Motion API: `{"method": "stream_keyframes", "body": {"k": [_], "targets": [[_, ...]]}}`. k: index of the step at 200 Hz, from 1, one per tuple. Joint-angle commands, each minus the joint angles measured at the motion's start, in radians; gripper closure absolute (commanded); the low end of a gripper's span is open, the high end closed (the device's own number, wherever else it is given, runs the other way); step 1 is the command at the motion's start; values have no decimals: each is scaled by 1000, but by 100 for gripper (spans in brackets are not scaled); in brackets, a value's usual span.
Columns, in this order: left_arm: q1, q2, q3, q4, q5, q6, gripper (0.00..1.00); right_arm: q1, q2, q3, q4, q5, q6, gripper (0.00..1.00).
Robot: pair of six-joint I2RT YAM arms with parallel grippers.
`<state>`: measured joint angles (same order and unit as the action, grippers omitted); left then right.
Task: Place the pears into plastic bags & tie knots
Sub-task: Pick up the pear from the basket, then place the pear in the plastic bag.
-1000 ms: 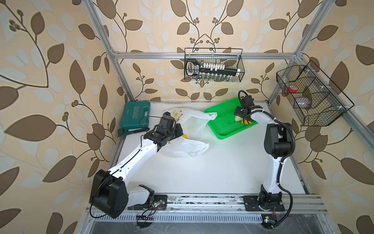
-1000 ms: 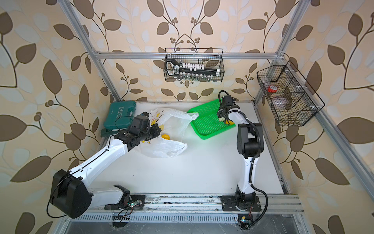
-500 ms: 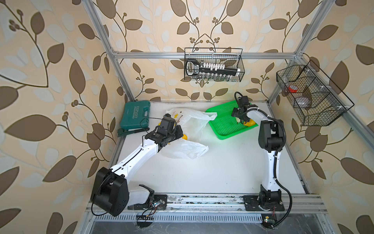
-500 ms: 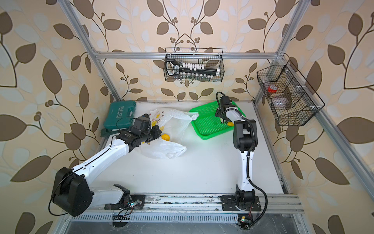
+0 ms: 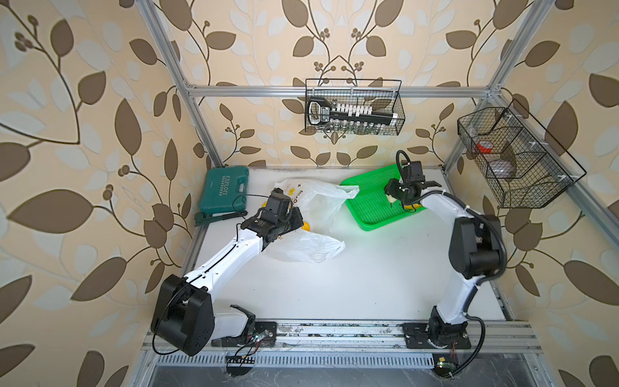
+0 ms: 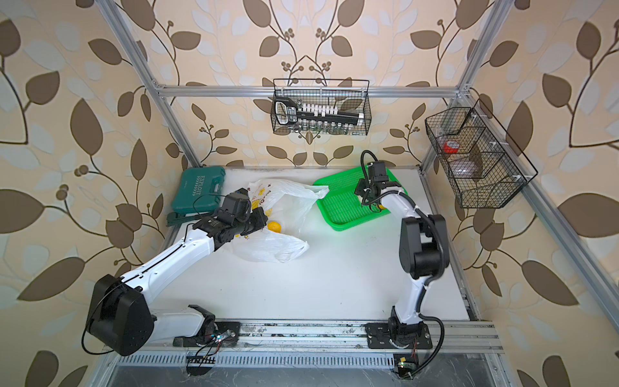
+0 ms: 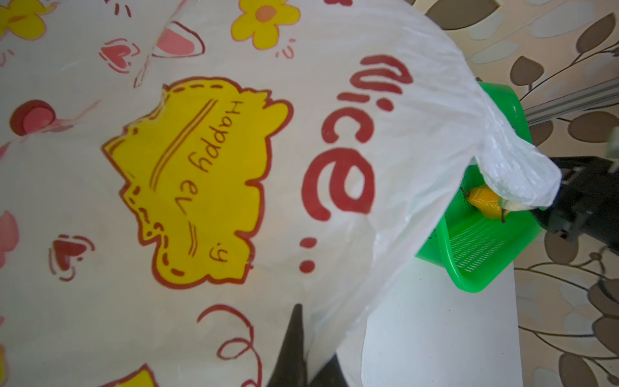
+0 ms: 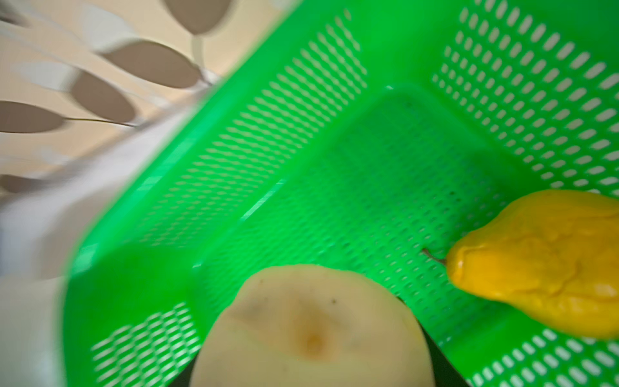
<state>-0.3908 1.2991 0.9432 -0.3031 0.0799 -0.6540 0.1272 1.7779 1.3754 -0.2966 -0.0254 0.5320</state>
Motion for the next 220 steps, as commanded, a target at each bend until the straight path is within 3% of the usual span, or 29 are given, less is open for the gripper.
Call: {"method": "stream_keyframes", "body": {"k": [1, 29, 55, 95, 161, 177, 191, 220], "targets": [[-10, -24, 37, -6, 30, 31, 100, 111, -203, -159, 143, -126, 57, 57], [-10, -41, 36, -12, 41, 36, 100, 312, -377, -348, 212, -110, 98, 57], [-10, -54, 37, -15, 48, 32, 100, 452, -392, -442, 311, -72, 150, 57], [-14, -72, 44, -32, 63, 30, 100, 514, -170, -388, 454, -114, 181, 59], [-26, -62, 37, -26, 63, 22, 100, 530, 222, -38, 479, -123, 239, 58], [-28, -55, 33, -17, 63, 16, 100, 539, 315, 68, 459, -130, 244, 50], [-28, -49, 30, -12, 58, 10, 100, 543, 390, 166, 417, -162, 237, 29], [-28, -46, 21, 1, 51, -4, 100, 546, 415, 226, 356, -208, 189, 12]]}}
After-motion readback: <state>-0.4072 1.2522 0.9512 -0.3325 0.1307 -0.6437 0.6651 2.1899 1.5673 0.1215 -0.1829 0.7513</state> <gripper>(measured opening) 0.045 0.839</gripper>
